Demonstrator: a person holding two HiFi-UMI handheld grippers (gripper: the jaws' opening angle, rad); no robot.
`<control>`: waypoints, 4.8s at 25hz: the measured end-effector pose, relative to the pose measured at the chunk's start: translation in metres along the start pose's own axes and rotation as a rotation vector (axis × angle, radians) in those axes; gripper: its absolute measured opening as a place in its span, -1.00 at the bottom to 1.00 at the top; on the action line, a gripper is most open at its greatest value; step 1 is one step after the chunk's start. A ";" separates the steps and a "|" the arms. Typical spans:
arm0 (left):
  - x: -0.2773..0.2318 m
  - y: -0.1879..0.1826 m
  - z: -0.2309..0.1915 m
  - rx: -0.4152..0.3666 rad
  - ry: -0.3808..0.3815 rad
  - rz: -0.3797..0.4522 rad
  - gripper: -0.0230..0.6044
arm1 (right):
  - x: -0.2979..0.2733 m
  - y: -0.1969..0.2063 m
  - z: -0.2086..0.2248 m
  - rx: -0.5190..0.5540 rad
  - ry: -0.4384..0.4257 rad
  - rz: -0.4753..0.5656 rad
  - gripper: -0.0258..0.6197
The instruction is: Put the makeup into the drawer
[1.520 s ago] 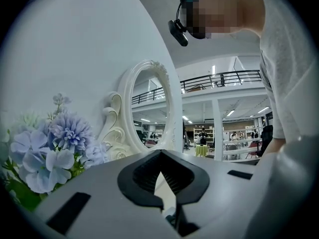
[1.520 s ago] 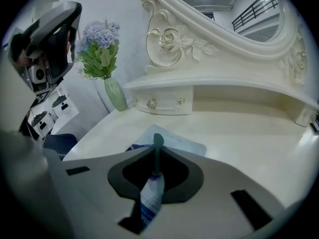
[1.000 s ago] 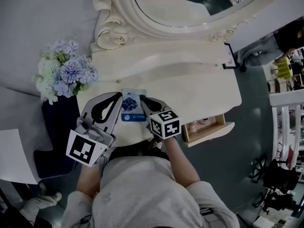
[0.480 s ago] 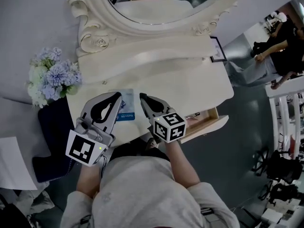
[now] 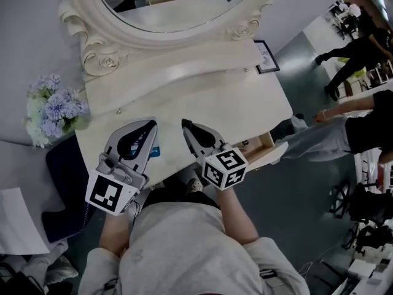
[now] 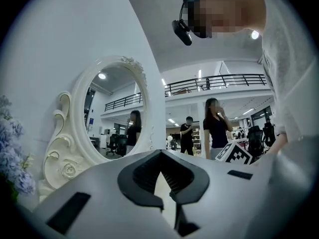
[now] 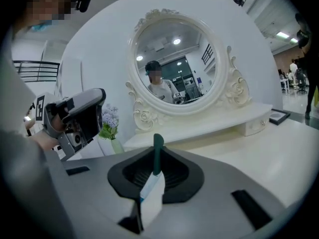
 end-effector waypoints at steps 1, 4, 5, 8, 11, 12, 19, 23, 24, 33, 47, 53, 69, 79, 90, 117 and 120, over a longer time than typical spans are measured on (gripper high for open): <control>-0.003 0.000 0.004 -0.001 0.010 -0.009 -0.89 | 0.005 -0.003 0.002 0.006 0.002 0.010 -0.78; -0.014 -0.003 0.014 -0.005 0.028 0.005 -0.89 | 0.020 -0.010 0.007 0.019 0.008 0.041 -0.78; -0.018 -0.005 0.017 -0.005 0.032 0.015 -0.89 | 0.025 -0.012 0.010 0.021 0.011 0.051 -0.78; -0.028 -0.008 0.027 -0.003 0.053 0.026 -0.89 | 0.040 -0.016 0.018 0.018 0.030 0.077 -0.78; -0.037 -0.009 0.038 -0.001 0.072 0.022 -0.89 | 0.053 -0.018 0.029 0.013 0.046 0.092 -0.78; -0.039 -0.007 0.041 -0.002 0.081 0.009 -0.89 | 0.057 -0.019 0.033 0.013 0.051 0.097 -0.78; -0.057 -0.013 0.062 -0.007 0.112 0.042 -0.89 | 0.087 -0.020 0.054 -0.002 0.095 0.134 -0.78; -0.066 -0.010 0.075 -0.005 0.154 0.011 -0.89 | 0.106 -0.020 0.066 -0.011 0.133 0.156 -0.78; -0.068 -0.010 0.078 -0.006 0.162 0.009 -0.89 | 0.111 -0.020 0.069 -0.013 0.143 0.161 -0.78; -0.085 -0.006 0.112 -0.005 0.246 -0.022 -0.89 | 0.160 -0.015 0.097 -0.039 0.237 0.204 -0.78; -0.104 -0.009 0.155 0.000 0.319 -0.014 -0.89 | 0.211 0.027 0.146 -0.110 0.385 0.144 -0.78; -0.104 -0.004 0.165 0.005 0.315 -0.033 -0.89 | 0.220 0.059 0.165 -0.166 0.420 0.078 -0.78; -0.094 0.000 0.179 0.012 0.227 -0.039 -0.89 | 0.200 0.113 0.214 -0.112 0.440 -0.224 -0.78; -0.080 0.012 0.180 0.005 0.166 -0.117 -0.89 | 0.165 0.138 0.238 0.140 0.387 -0.530 -0.78; -0.077 0.016 0.177 -0.007 0.083 -0.150 -0.89 | 0.137 0.153 0.252 0.275 0.336 -0.780 -0.77; -0.071 0.023 0.177 -0.026 -0.018 -0.230 -0.89 | 0.092 0.191 0.271 0.783 0.150 -1.169 -0.76; -0.069 0.021 0.176 -0.031 -0.028 -0.235 -0.89 | 0.092 0.191 0.271 0.762 0.135 -1.166 -0.72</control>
Point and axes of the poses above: the fingertips, and each gripper's own axes: x backward along the fingers, z to its right, y out of its underside, the point moved 5 cm from there along x, backward along the fingers, and after that the axes turned 9 degrees about -x, right-handed, at the moved point
